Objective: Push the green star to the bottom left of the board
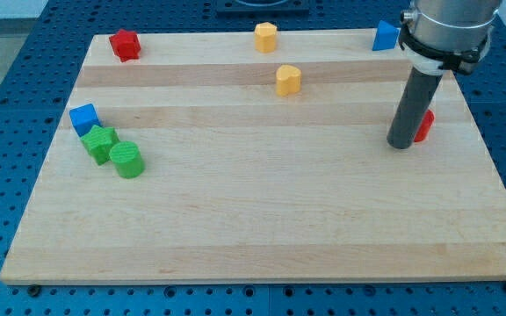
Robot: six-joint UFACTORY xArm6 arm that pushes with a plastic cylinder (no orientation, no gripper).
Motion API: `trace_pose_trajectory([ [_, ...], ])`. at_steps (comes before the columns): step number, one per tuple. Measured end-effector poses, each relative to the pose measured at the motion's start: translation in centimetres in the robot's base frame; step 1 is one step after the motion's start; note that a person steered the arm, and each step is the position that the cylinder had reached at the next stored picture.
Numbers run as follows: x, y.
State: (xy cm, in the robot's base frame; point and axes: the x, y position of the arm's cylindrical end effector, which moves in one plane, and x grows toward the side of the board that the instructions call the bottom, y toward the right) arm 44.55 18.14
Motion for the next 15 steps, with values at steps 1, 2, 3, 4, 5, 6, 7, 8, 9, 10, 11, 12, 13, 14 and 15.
trace_pose_trajectory([
  [1,0.9,-0.4],
  [2,0.9,-0.4],
  [3,0.9,-2.7],
  [4,0.8,-7.3],
  [5,0.7,-11.8],
  [6,-0.6,-16.2],
  [7,-2.4,-20.3],
  [8,-4.2,-24.4],
  [9,-4.2,-30.5],
  [10,-3.0,-36.9],
  [11,-1.0,-41.4],
  [12,1.6,-44.8],
  [13,2.8,-45.8],
  [14,2.3,-45.8],
  [15,-0.1,-45.8],
])
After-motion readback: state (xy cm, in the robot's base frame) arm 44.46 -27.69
